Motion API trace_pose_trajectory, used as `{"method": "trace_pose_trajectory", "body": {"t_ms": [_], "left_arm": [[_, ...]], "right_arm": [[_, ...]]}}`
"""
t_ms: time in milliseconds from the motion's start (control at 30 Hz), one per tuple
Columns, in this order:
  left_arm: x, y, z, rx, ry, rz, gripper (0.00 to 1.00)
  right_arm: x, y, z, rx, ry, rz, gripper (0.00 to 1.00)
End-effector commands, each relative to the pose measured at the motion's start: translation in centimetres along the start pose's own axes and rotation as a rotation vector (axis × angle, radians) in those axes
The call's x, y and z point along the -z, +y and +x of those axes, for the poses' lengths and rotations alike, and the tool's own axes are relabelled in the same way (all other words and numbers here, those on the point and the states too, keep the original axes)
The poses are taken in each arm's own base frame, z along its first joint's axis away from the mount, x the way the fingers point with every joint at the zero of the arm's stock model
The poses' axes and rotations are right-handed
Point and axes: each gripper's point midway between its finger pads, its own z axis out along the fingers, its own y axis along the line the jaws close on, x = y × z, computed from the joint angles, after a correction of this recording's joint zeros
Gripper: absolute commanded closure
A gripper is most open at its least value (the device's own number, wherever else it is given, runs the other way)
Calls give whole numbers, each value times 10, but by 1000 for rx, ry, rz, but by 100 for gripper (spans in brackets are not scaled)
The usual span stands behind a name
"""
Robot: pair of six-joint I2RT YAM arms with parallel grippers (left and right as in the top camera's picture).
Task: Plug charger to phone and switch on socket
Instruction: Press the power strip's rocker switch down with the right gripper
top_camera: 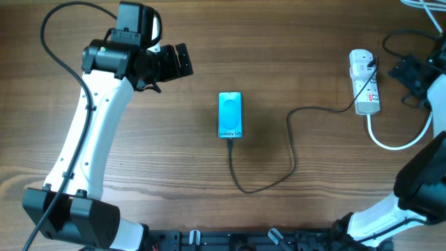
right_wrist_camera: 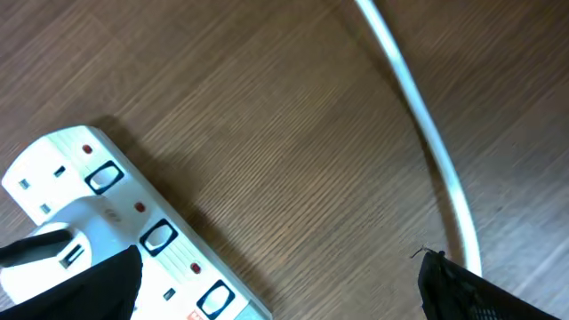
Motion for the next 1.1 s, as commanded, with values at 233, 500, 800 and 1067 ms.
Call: {"method": "trace_pose_trajectory", "body": {"t_ms": [233, 500, 800, 1067], "left_arm": [[0, 3, -4, -3, -12, -12, 0], [0, 2, -4, -3, -12, -11, 0], [0, 2, -4, -3, -12, -11, 0], [0, 2, -4, -3, -12, -11, 0]], "right_arm": [[-63, 14, 40, -10, 160, -80, 0], [-72, 21, 31, -10, 116, -108, 0], [-87, 30, 43, -12, 162, -159, 0], [-87, 30, 44, -12, 165, -159, 0]]}}
